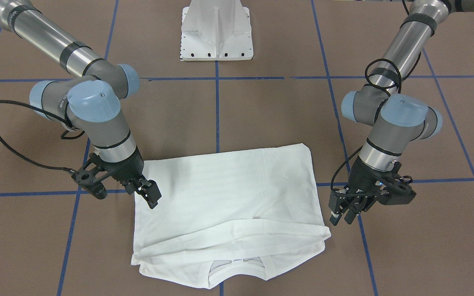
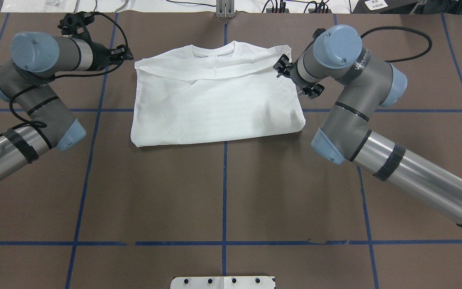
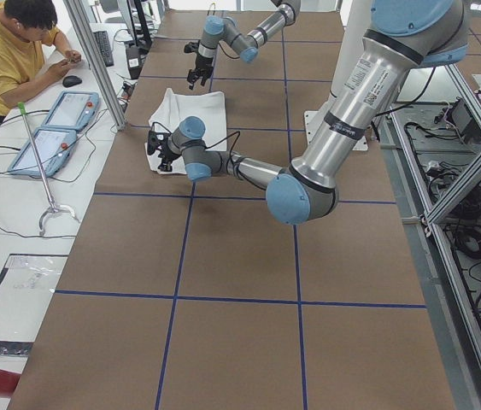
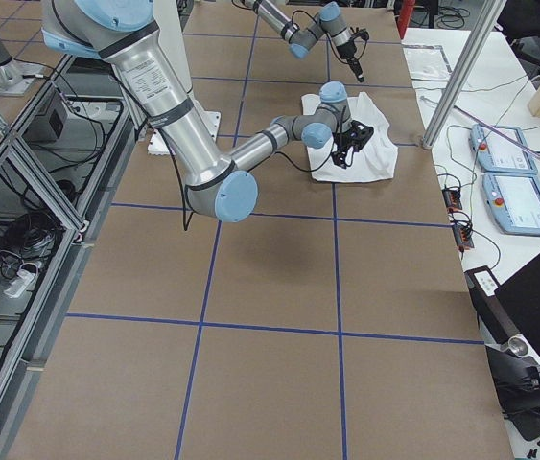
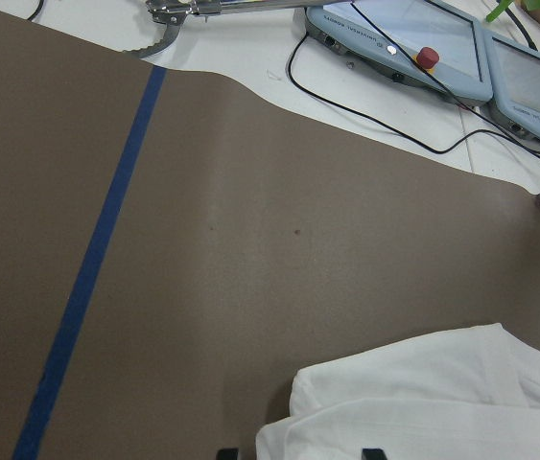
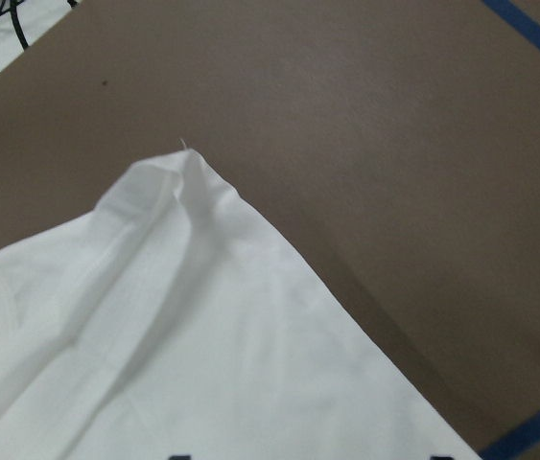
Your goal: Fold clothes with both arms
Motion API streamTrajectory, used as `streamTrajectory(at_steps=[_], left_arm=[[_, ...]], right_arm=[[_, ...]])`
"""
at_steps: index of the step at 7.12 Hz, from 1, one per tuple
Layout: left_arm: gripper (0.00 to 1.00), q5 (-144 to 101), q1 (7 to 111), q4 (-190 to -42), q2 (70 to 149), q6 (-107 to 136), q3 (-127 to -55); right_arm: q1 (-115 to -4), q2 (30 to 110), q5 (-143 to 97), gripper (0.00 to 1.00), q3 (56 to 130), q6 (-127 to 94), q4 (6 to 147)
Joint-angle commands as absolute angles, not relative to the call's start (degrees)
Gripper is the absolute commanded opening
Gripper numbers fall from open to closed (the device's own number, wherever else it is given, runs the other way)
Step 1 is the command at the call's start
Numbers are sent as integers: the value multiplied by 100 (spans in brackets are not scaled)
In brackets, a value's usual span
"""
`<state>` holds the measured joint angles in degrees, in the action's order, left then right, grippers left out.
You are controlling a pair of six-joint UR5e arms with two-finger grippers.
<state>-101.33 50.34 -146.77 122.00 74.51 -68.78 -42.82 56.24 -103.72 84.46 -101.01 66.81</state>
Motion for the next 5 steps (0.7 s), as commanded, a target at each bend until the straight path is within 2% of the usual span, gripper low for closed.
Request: streamTrajectory(at_steps=[1,4,5], left_arm=[[54,-10134,5027,-14687,12208,7462,-6899],[54,-10125,5027,-14687,12182,7436,-6891],[54,-10125,5027,-14687,12182,7427,-6891]], right_arm=[[-3939,6544,-10354,88,9357,-10494,6680],[-3568,6312,-9809,87,8896,-10512,6636],[-3568,6284,-9809,56,8842,-10538,6644]])
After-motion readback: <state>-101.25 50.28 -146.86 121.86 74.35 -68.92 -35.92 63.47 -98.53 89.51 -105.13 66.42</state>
